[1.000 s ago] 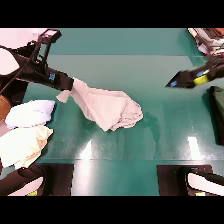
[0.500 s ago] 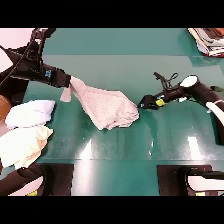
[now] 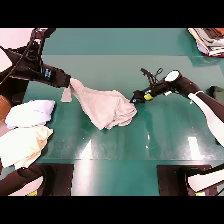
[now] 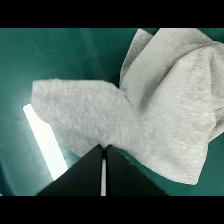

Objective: Fold the shirts.

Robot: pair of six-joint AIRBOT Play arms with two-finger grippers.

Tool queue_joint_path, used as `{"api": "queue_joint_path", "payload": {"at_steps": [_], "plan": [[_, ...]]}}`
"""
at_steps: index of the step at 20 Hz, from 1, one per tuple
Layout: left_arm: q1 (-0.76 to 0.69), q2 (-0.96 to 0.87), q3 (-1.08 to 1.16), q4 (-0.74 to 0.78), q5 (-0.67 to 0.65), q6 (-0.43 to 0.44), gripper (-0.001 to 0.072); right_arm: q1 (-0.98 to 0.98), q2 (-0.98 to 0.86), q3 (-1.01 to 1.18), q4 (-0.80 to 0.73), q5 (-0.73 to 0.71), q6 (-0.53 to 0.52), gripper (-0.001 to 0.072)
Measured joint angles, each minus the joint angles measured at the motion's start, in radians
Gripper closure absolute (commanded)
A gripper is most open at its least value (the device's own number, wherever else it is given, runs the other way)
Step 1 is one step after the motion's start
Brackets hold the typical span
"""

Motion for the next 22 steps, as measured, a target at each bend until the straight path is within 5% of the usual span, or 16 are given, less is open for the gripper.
{"api": "queue_joint_path", "payload": {"at_steps": [10, 15, 22], "plan": [[0.0, 0.108, 0.44, 0.095, -0.024, 0.0, 0.0685, -0.092, 0.347, 0.366, -0.167, 0.136, 0.015, 0.0699], [0.0, 0.12, 0.682, 0.014, 0.009, 0.005, 0.0685, -0.112, 0.545, 0.511, -0.227, 0.195, 0.039, 0.0699], [0.0, 0.121, 0.746, -0.081, 0.077, 0.031, 0.0686, -0.116, 0.695, 0.581, -0.353, 0.258, 0.154, 0.0699]]}}
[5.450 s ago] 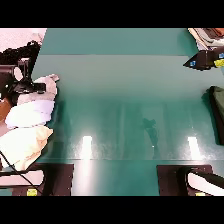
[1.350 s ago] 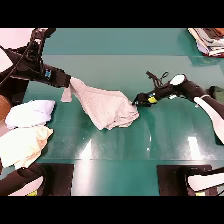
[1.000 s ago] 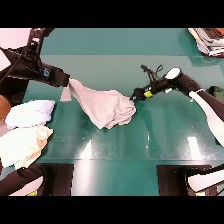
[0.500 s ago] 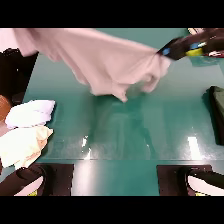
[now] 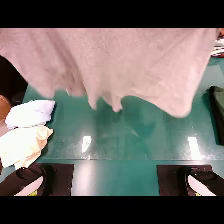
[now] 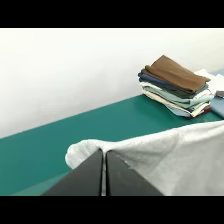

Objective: Fold the shirts.

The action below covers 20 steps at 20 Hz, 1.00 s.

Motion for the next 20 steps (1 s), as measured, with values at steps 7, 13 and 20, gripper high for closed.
{"api": "queue_joint_path", "payload": {"at_steps": [7, 13, 20], "plan": [[0.007, -0.132, -0.262, 0.205, 0.027, 0.017, 0.0686, 0.064, -0.202, -0.087, -0.111, 0.131, 0.138, 0.0699], [0.084, -0.504, -0.362, 0.183, 0.035, 0.019, 0.0685, 0.122, -0.487, -0.287, -0.13, 0.0, 0.144, 0.0699], [0.111, -0.785, -0.377, 0.132, 0.053, 0.019, 0.0082, 0.128, -0.678, -0.343, -0.129, -0.191, 0.135, 0.0398]]}}
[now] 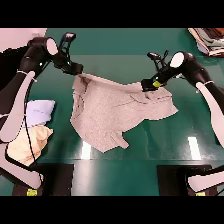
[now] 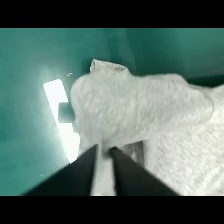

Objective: Fold the shirts.

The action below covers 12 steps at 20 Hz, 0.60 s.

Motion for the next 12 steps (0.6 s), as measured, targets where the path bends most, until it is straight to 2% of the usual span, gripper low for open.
{"api": "queue_joint_path", "payload": {"at_steps": [1, 4, 8, 12], "plan": [[0.001, -0.014, 0.004, -0.004, -0.001, -0.001, 0.0092, -0.006, -0.008, 0.003, 0.0, -0.016, -0.001, 0.0335], [0.007, -0.031, 0.051, -0.003, -0.048, 0.0, 0.0092, -0.034, -0.022, 0.049, 0.0, -0.023, -0.001, 0.0335], [0.037, 0.012, 0.09, 0.003, -0.206, -0.001, 0.0092, -0.093, 0.006, 0.116, 0.0, 0.09, -0.032, 0.0335], [0.053, 0.166, -0.082, -0.018, -0.276, -0.014, 0.0092, -0.158, 0.132, 0.027, 0.002, 0.138, -0.063, 0.0335]]}}
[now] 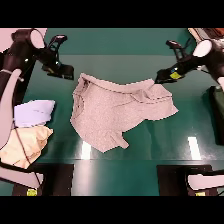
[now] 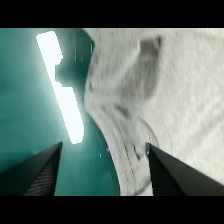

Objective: Fold the shirts.

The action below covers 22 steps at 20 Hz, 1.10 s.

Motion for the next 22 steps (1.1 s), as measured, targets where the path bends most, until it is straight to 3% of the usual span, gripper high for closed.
{"api": "queue_joint_path", "payload": {"at_steps": [11, 17, 22], "plan": [[-0.042, 0.634, -1.038, -0.362, 0.222, -0.184, 0.0092, -0.079, 0.349, -0.393, 0.001, -0.13, -0.023, 0.0336], [-0.231, 0.702, -1.243, -0.432, 0.438, -0.328, 0.0093, -0.082, 0.409, -0.425, 0.0, -0.161, -0.024, 0.0336], [-0.281, 0.704, -1.279, -0.451, 0.592, -0.404, 0.0094, -0.083, 0.419, -0.428, 0.0, -0.155, -0.024, 0.0336]]}}
